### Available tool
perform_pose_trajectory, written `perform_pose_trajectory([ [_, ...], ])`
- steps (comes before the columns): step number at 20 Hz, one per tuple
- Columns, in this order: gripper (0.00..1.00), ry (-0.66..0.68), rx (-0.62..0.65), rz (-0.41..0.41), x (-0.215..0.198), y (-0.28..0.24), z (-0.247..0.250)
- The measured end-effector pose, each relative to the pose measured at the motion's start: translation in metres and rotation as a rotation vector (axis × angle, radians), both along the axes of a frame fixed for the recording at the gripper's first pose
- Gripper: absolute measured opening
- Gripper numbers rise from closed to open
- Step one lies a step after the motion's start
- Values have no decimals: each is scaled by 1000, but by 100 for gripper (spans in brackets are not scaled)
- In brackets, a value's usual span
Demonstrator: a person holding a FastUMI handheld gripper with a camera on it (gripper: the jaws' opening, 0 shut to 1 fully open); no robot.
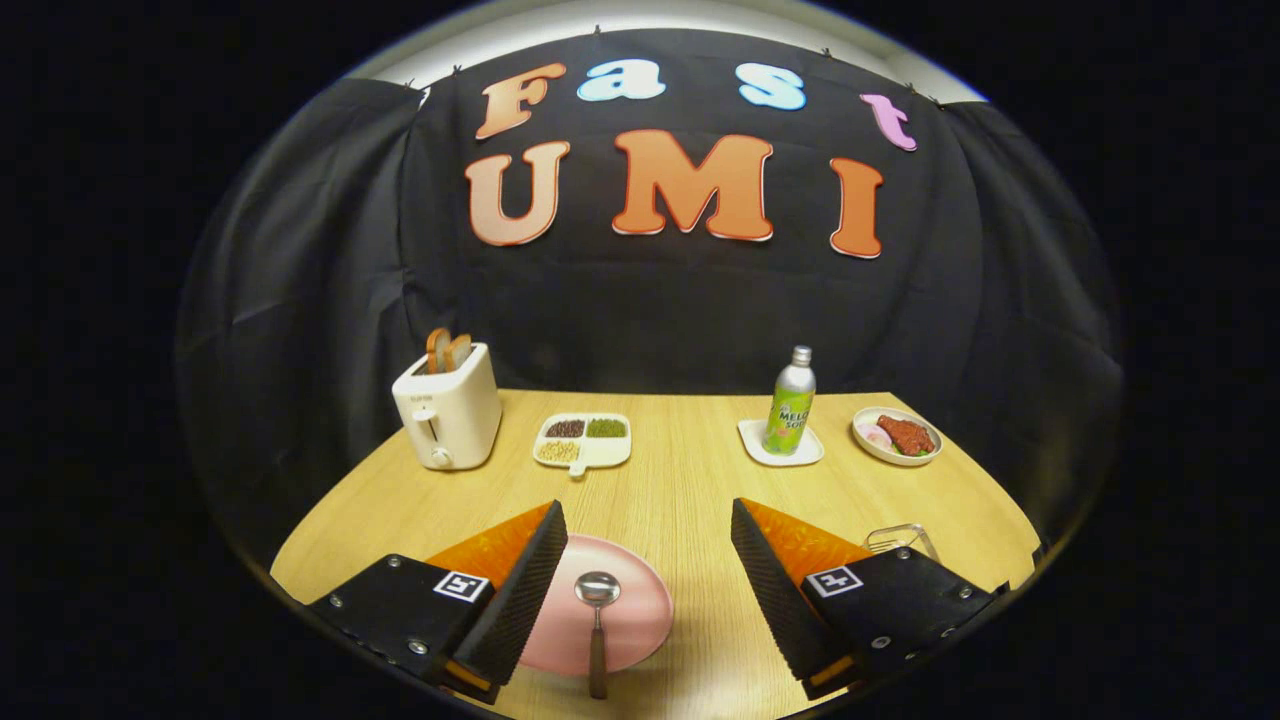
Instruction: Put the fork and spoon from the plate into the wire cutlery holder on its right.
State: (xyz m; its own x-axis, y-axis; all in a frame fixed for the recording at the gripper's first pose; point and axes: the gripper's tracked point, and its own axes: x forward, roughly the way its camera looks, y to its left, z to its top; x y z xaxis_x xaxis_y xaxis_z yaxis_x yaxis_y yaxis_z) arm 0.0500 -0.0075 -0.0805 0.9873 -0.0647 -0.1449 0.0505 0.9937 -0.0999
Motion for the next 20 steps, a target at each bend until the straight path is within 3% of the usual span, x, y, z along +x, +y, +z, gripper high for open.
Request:
perform_pose_trajectory([
  [4, 99, 87, -67, 15, 6, 9, -44],
  [10, 91, 191, -84, 59, 13, 25, -90],
  [16, 72, 278, -82, 62, 15, 28, -121],
  [20, 51, 338, -71, 64, 12, 28, -140],
])
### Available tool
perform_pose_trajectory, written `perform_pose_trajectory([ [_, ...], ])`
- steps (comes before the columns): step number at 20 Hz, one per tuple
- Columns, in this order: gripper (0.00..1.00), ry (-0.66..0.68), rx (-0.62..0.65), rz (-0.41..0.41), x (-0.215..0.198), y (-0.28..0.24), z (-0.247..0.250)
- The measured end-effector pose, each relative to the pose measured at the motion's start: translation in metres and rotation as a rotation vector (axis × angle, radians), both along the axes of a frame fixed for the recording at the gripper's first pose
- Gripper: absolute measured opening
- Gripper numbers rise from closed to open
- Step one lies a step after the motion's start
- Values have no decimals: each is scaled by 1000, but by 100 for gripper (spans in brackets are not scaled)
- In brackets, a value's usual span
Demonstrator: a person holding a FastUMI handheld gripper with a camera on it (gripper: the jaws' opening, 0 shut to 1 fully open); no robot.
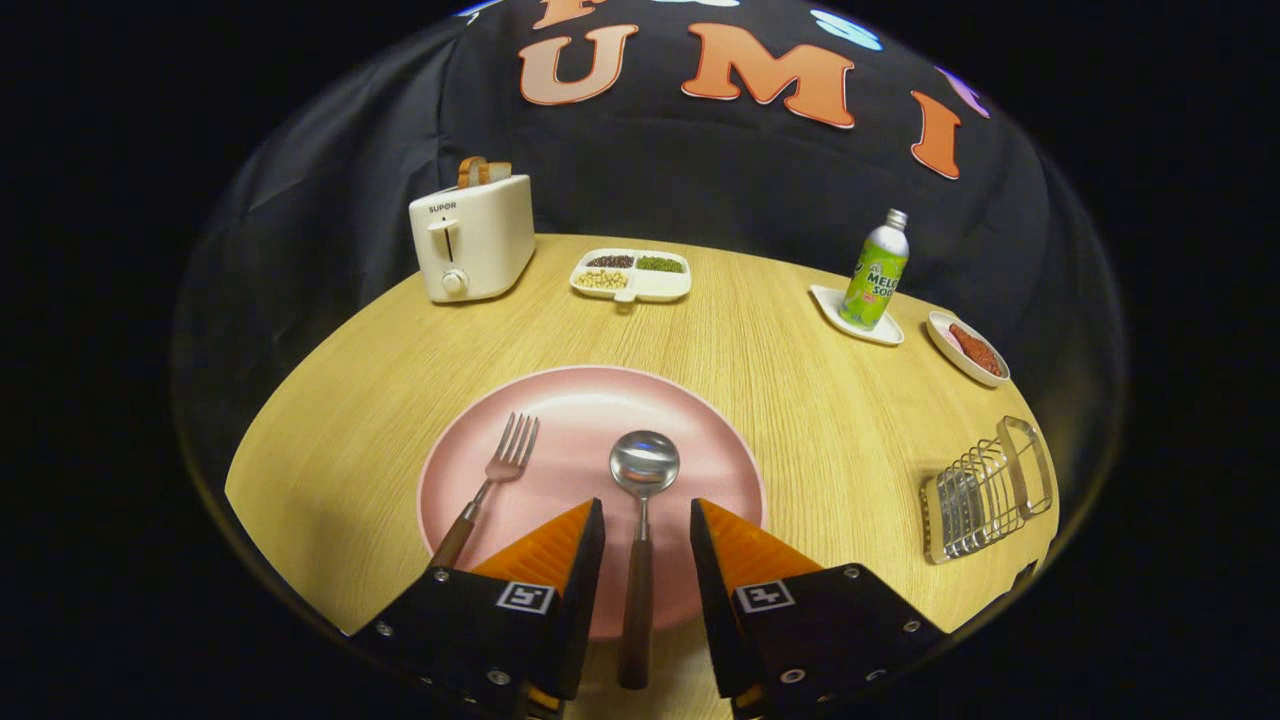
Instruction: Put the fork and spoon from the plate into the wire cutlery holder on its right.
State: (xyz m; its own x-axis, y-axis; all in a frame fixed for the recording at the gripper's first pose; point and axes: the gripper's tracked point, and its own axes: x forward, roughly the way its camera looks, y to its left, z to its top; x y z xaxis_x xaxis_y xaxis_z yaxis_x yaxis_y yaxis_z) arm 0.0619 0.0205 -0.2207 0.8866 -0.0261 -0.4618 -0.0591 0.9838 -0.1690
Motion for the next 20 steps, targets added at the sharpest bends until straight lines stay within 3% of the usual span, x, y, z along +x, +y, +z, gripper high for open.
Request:
perform_pose_trajectory([
  [11, 9, 51, 30, -42, -1, -4, -11],
  [17, 5, -3, 38, -11, -9, -16, 43],
  [20, 5, -26, 45, -34, -17, -39, 68],
])
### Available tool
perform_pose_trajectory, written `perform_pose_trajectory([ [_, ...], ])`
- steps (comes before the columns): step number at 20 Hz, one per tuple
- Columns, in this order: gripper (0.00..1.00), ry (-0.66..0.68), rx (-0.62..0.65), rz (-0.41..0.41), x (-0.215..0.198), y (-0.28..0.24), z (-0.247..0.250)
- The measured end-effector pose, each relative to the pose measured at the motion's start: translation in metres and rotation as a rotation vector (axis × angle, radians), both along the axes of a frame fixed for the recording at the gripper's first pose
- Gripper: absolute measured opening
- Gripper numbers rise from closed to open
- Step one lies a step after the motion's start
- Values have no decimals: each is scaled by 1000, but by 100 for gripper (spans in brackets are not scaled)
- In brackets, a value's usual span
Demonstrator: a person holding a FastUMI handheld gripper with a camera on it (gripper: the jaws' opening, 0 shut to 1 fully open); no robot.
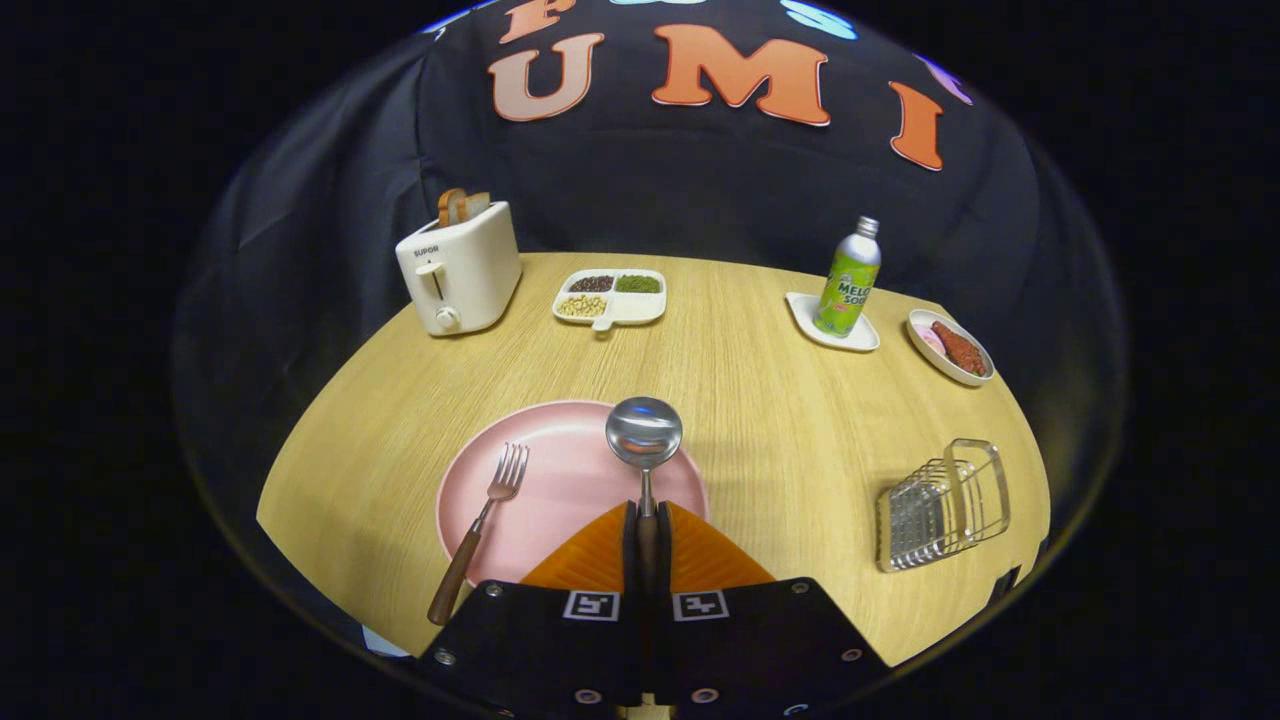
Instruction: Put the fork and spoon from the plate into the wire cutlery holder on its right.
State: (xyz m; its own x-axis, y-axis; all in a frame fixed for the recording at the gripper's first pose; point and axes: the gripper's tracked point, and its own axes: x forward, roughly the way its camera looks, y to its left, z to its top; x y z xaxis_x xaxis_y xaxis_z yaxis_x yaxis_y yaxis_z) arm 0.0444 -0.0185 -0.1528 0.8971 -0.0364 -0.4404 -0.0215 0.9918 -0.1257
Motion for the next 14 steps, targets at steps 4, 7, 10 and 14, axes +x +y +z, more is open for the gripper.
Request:
perform_pose_trajectory([
  [4, 5, 9, 14, -55, -14, -42, 19],
  [7, 5, 22, 9, -87, -25, -74, 28],
  [10, 5, 45, -16, -107, -37, -102, 34],
  [14, 5, 68, -26, -133, -51, -132, 46],
])
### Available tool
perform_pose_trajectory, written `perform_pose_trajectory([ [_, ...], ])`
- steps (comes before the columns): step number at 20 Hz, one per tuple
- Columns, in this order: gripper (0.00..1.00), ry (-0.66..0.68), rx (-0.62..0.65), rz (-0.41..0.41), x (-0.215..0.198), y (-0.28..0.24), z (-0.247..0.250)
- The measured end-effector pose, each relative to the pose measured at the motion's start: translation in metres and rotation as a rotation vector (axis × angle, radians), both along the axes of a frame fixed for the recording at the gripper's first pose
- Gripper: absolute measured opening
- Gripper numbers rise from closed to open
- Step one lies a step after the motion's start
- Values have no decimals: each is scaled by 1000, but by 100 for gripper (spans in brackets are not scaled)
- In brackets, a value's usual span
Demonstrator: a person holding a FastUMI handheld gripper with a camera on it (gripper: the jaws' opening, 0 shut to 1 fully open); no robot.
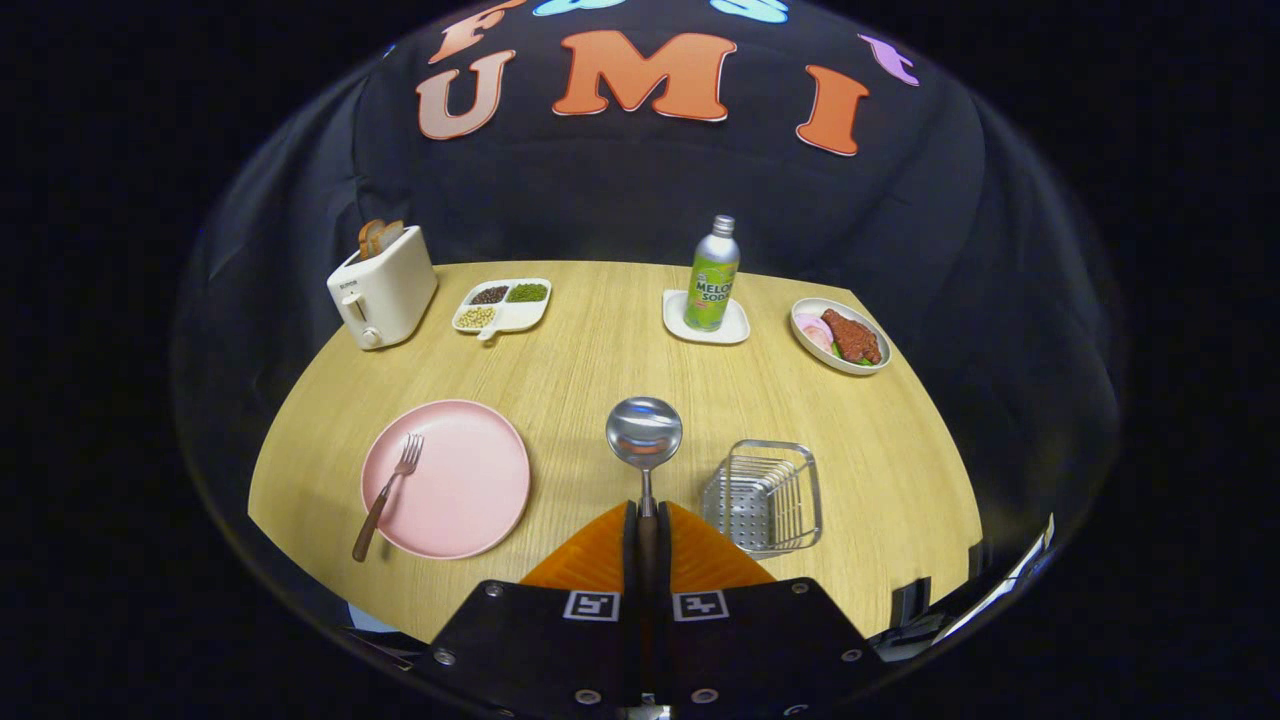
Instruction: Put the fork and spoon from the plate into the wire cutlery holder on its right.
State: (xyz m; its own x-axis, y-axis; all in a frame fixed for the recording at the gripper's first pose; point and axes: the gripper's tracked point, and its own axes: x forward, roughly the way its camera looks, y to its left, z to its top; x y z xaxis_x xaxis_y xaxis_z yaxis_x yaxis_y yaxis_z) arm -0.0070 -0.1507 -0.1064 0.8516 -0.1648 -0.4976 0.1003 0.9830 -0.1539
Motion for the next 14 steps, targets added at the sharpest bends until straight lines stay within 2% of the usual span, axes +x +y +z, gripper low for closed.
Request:
perform_pose_trajectory([
  [6, 5, 84, -25, -42, -18, -40, 4],
  [14, 5, 268, -23, -38, -19, -62, -15],
])
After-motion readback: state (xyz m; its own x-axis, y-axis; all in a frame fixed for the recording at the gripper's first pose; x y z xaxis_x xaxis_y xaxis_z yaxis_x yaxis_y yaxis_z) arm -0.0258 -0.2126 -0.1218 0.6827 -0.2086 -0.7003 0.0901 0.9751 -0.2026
